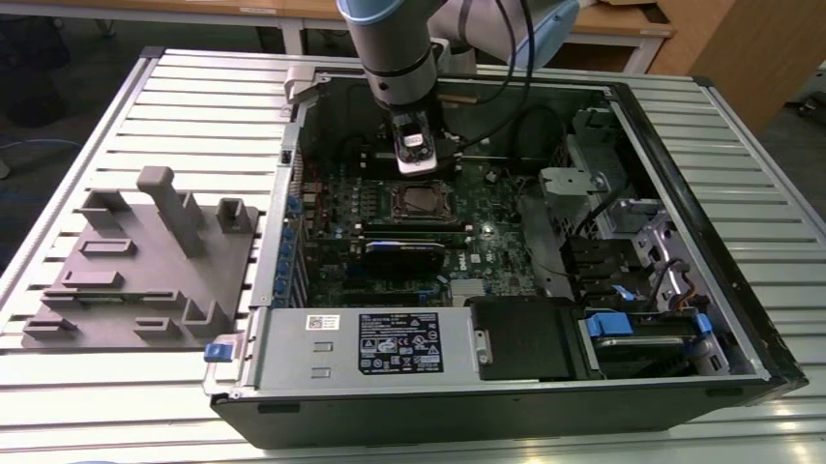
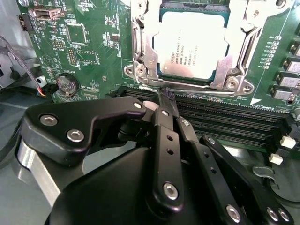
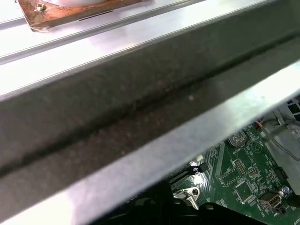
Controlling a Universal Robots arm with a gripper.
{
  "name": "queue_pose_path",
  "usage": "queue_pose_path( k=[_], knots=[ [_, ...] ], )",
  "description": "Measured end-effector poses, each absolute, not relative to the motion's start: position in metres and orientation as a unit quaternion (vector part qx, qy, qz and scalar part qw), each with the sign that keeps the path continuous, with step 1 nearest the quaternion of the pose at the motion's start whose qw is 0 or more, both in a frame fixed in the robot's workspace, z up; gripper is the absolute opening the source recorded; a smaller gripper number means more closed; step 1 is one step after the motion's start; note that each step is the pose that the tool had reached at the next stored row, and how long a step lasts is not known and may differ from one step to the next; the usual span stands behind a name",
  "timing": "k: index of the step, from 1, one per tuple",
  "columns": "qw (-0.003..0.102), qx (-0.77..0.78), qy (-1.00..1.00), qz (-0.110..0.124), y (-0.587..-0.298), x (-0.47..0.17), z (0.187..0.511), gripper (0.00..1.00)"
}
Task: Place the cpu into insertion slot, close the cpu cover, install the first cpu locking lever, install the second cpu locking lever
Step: 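Install the first cpu locking lever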
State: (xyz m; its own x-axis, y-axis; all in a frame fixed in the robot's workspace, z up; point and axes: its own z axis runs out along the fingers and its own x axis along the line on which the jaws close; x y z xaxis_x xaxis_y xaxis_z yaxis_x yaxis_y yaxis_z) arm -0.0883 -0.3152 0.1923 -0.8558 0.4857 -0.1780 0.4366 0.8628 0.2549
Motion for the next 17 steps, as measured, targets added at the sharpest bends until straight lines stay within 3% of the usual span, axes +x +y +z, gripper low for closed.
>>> queue_pose_path(
  k=[17],
  knots=[
    [0.124,0.24,0.957,0.101,-0.3154,-0.0884,0.1882,0.1]
  ],
)
